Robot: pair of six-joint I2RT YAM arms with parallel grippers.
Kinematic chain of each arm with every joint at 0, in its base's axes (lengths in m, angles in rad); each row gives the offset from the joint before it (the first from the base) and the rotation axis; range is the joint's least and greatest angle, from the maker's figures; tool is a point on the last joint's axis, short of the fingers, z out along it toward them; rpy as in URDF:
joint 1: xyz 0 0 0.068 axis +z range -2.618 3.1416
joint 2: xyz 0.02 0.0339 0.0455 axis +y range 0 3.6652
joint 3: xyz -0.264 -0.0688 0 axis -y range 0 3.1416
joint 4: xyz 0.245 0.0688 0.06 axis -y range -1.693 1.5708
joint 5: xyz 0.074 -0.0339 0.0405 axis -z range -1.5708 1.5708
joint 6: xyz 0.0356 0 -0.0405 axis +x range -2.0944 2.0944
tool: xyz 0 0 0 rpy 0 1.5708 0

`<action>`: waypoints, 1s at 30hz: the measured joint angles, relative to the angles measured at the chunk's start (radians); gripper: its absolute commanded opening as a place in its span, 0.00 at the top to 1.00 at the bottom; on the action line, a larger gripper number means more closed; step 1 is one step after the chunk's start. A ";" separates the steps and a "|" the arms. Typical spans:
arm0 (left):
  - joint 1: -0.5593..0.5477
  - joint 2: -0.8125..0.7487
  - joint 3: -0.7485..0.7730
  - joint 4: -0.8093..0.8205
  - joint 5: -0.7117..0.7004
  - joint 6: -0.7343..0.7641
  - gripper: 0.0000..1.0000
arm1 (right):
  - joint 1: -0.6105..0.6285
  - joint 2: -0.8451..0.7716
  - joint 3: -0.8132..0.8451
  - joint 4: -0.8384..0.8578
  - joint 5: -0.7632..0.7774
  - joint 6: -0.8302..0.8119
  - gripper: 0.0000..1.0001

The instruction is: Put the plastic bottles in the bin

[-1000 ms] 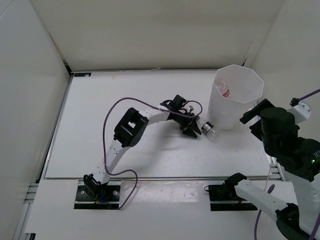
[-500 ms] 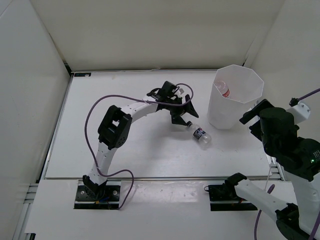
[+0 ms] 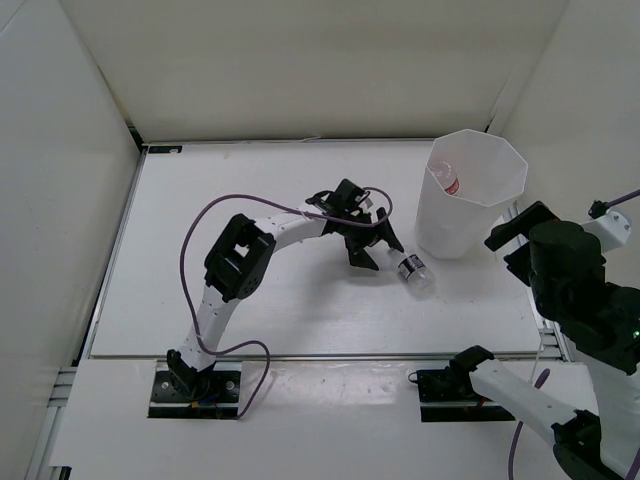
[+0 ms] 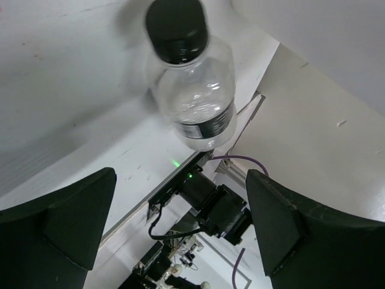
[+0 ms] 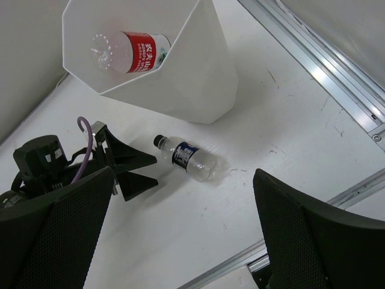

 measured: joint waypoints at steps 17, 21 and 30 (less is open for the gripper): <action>-0.015 0.196 0.278 0.002 -0.053 -0.156 0.00 | 0.000 -0.016 0.000 -0.001 0.003 0.003 0.00; -0.042 0.224 0.304 0.003 -0.093 -0.198 0.00 | 0.000 -0.018 0.000 -0.001 0.012 -0.002 0.00; -0.092 0.225 0.304 0.002 -0.199 -0.252 0.00 | 0.000 -0.024 0.000 -0.002 0.019 -0.013 0.00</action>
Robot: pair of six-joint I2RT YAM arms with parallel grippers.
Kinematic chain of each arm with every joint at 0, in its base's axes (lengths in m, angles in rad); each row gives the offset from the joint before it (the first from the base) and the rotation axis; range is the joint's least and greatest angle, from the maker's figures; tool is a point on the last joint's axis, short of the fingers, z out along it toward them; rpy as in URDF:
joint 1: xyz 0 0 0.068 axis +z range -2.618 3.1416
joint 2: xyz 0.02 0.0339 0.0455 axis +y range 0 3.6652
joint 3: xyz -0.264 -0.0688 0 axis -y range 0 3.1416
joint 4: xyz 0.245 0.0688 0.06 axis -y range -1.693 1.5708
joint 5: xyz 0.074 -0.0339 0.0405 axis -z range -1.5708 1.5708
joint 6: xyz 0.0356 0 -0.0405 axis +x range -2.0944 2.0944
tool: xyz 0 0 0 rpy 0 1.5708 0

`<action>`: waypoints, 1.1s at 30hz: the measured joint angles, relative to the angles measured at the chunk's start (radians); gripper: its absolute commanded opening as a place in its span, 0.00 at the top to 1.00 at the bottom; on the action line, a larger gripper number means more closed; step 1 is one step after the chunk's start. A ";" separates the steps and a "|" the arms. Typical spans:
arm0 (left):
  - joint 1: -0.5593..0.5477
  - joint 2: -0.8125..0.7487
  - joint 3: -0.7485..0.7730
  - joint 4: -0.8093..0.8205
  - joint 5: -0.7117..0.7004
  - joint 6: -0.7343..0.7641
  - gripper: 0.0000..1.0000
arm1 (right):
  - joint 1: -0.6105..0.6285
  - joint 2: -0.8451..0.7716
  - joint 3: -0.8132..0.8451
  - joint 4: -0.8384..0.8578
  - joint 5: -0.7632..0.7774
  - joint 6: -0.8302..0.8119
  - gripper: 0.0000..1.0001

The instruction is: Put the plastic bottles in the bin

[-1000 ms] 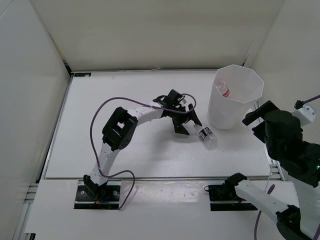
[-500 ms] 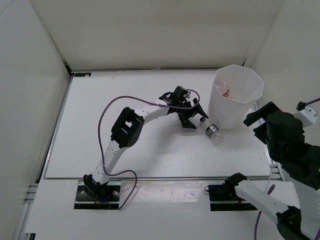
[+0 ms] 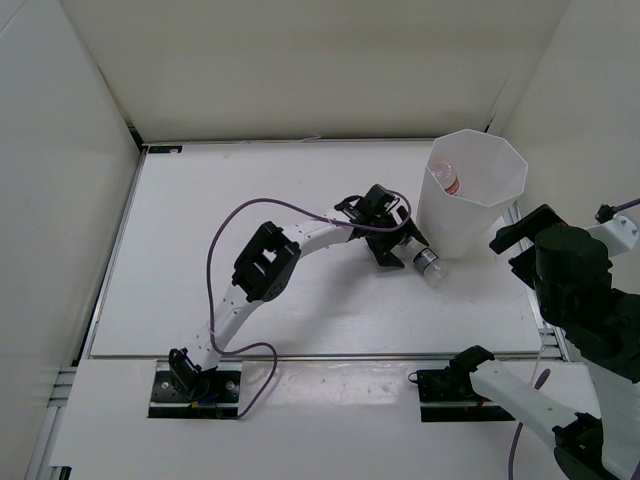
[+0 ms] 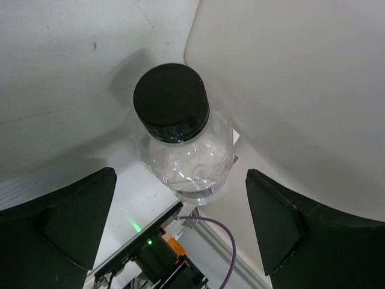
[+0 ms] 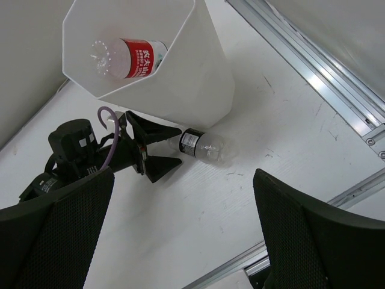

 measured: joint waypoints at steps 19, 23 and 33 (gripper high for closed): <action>-0.012 0.011 -0.002 0.029 -0.112 -0.109 0.21 | 0.000 0.000 0.000 0.000 0.000 -0.040 0.00; -0.011 0.011 -0.032 0.065 -0.105 -0.129 0.37 | 0.000 -0.003 -0.020 0.000 0.000 -0.040 0.00; -0.006 -0.119 -0.257 0.135 -0.076 -0.104 0.54 | 0.000 -0.012 -0.085 -0.001 0.001 -0.040 0.00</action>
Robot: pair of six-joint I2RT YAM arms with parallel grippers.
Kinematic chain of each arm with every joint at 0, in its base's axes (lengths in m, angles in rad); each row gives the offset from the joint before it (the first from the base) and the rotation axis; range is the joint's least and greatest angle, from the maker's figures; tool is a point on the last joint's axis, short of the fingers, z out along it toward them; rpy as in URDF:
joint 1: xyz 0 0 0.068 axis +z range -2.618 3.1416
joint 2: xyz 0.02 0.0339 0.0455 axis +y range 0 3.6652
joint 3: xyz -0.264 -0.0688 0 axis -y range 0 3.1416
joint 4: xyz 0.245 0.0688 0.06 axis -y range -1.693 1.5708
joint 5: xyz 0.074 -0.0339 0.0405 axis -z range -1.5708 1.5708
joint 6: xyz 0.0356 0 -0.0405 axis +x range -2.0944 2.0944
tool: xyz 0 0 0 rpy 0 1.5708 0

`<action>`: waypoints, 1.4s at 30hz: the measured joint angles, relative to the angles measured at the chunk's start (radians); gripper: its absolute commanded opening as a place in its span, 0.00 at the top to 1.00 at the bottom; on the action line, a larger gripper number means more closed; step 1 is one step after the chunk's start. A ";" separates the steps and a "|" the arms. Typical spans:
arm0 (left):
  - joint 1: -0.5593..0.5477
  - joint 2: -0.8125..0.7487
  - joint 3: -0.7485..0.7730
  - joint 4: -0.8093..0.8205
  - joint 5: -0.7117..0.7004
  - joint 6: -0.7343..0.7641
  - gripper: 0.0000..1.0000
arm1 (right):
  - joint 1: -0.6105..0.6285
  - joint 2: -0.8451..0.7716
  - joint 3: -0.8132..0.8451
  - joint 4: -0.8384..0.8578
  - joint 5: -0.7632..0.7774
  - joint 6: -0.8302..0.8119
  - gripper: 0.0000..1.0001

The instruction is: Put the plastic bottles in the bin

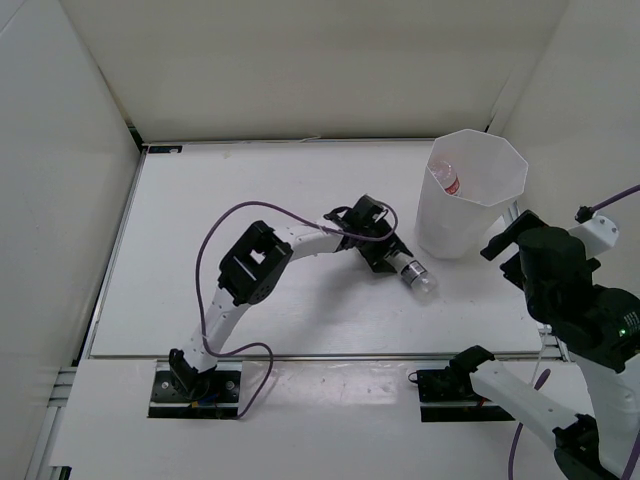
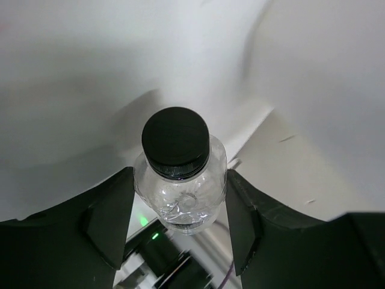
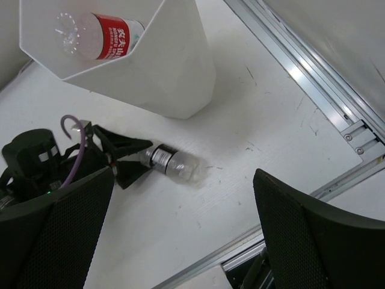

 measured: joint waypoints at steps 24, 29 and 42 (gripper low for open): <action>0.101 -0.490 0.378 -0.146 -0.236 0.768 0.57 | 0.000 -0.031 0.133 0.000 -0.027 0.103 0.00; 0.056 -0.221 0.760 -0.117 -0.278 0.813 0.50 | 0.000 -0.113 0.135 -0.002 -0.074 0.110 0.00; -0.146 -0.046 0.706 0.003 -0.417 0.969 0.01 | 0.000 -0.149 0.139 -0.003 -0.169 0.050 0.00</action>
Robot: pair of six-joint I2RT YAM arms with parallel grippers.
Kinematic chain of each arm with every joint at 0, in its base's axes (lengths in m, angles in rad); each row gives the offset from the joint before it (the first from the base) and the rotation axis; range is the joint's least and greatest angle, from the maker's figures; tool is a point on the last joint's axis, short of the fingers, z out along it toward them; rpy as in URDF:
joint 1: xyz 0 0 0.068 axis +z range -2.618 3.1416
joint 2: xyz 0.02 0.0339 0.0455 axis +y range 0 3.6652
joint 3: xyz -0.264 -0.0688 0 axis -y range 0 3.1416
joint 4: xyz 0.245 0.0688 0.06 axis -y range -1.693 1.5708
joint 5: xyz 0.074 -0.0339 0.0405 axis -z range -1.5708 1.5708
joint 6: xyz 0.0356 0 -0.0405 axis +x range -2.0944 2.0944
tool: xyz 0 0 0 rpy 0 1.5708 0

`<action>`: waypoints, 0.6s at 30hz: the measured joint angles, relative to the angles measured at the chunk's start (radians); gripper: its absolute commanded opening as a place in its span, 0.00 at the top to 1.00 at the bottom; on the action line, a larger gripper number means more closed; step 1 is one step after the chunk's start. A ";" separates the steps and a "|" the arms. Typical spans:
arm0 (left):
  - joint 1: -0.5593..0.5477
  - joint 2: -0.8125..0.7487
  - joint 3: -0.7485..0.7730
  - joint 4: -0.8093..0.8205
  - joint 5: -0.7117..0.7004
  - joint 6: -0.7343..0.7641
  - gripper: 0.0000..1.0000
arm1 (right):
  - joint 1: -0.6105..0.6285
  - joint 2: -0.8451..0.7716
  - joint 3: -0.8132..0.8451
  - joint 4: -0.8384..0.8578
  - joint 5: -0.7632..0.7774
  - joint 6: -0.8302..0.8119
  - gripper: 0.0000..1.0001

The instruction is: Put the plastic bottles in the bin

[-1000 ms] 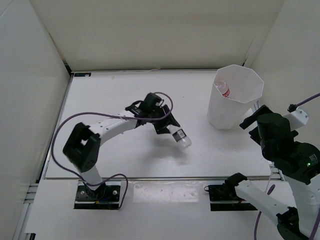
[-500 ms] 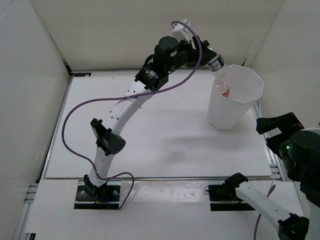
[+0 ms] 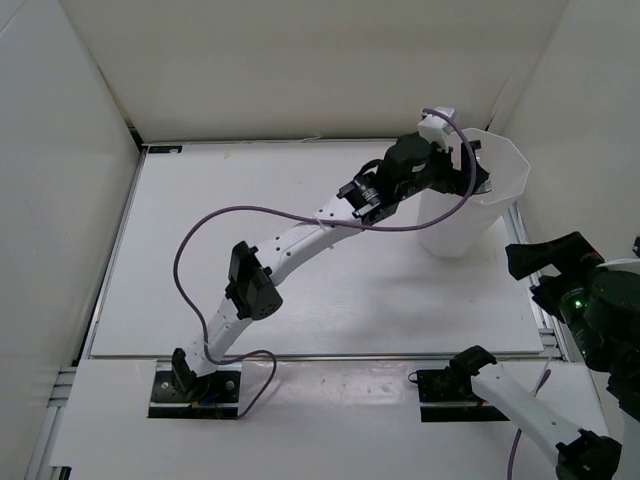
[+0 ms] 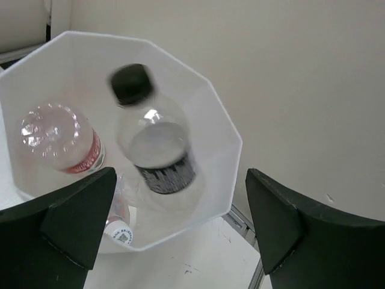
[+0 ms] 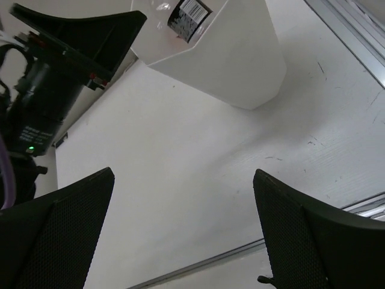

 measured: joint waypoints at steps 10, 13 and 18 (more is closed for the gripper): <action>-0.009 -0.452 -0.399 0.006 -0.169 0.222 0.01 | -0.001 0.225 0.028 0.009 -0.010 -0.066 0.00; -0.034 -0.739 -0.670 0.002 -0.292 0.247 0.01 | -0.001 0.203 -0.039 0.026 -0.016 -0.106 0.00; -0.072 -1.199 -1.103 -0.034 -0.542 0.209 0.01 | -0.001 0.174 -0.072 0.051 -0.008 -0.161 0.00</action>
